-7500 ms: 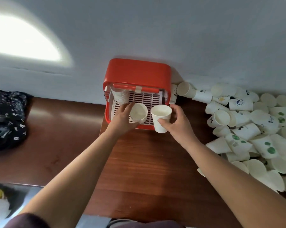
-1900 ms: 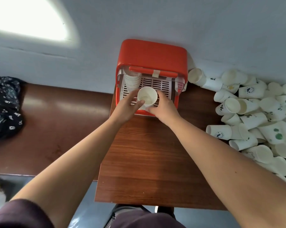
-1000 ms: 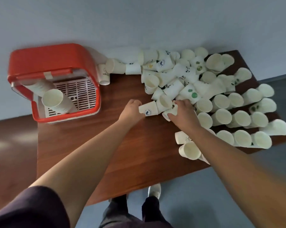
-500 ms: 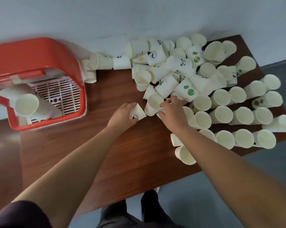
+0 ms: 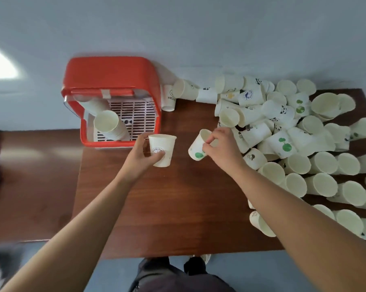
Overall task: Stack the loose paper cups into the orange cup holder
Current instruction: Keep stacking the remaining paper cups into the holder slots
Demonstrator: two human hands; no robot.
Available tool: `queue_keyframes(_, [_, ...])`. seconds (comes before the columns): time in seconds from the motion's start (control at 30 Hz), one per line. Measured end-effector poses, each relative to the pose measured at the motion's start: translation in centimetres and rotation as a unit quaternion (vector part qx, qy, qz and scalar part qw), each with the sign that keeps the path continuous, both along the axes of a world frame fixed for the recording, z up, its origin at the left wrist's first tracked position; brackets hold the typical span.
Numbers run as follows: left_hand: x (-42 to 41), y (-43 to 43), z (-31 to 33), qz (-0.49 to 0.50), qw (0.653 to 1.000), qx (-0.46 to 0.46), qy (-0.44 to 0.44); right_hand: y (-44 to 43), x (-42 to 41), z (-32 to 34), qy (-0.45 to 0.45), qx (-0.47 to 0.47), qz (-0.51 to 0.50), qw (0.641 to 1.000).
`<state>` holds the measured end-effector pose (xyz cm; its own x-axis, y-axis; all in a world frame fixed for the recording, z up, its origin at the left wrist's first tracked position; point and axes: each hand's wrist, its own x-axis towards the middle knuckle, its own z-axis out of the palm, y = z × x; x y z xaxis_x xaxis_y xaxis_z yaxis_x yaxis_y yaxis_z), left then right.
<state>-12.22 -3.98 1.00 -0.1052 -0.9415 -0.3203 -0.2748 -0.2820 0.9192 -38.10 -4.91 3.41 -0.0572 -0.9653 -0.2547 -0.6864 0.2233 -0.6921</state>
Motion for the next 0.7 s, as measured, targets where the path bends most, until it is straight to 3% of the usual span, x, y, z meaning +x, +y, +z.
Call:
queue_keyframes(0.4, [14.1,-3.3,5.5,0.165,0.976,-0.142,-0.018,-4.4,13.8,6.5,-0.172,0.011,0.009,0.985])
queue_keyframes(0.7, [15.5,-7.0,2.2,0.072,0.977,-0.175,-0.097,-6.1,18.9,7.2,-0.175,-0.081,-0.046,0.980])
